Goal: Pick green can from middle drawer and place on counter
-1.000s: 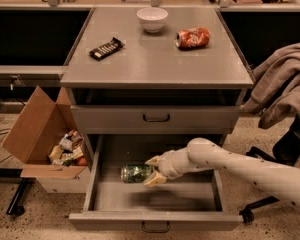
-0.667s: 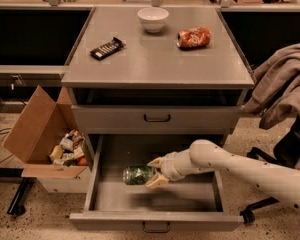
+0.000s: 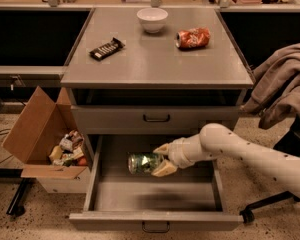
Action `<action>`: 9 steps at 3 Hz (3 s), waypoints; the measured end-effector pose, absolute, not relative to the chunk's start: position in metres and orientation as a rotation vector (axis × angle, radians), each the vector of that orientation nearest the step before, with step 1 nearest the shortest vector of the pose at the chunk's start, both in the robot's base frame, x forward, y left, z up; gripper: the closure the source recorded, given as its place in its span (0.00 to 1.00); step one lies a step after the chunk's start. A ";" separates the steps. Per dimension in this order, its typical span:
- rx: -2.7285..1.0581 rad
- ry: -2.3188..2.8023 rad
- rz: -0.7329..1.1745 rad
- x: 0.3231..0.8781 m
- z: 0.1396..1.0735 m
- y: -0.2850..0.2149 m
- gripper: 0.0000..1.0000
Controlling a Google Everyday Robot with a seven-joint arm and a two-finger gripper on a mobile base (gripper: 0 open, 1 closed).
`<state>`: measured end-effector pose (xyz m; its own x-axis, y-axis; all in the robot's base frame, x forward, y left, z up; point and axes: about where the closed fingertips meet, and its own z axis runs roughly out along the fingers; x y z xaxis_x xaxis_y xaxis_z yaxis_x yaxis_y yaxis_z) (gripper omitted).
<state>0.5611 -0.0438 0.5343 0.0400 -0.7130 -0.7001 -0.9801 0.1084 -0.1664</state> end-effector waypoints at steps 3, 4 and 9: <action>-1.691 1.640 0.369 0.554 0.685 -0.081 1.00; -1.685 1.660 0.313 0.559 0.705 -0.092 1.00; -1.464 1.767 0.009 0.643 0.889 -0.207 1.00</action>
Offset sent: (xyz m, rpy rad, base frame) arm -0.0086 -0.0581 0.2206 -0.0583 -0.2098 0.0016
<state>0.6428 -0.2073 0.8895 0.0144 -0.8139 -0.5808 -0.8196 0.3231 -0.4731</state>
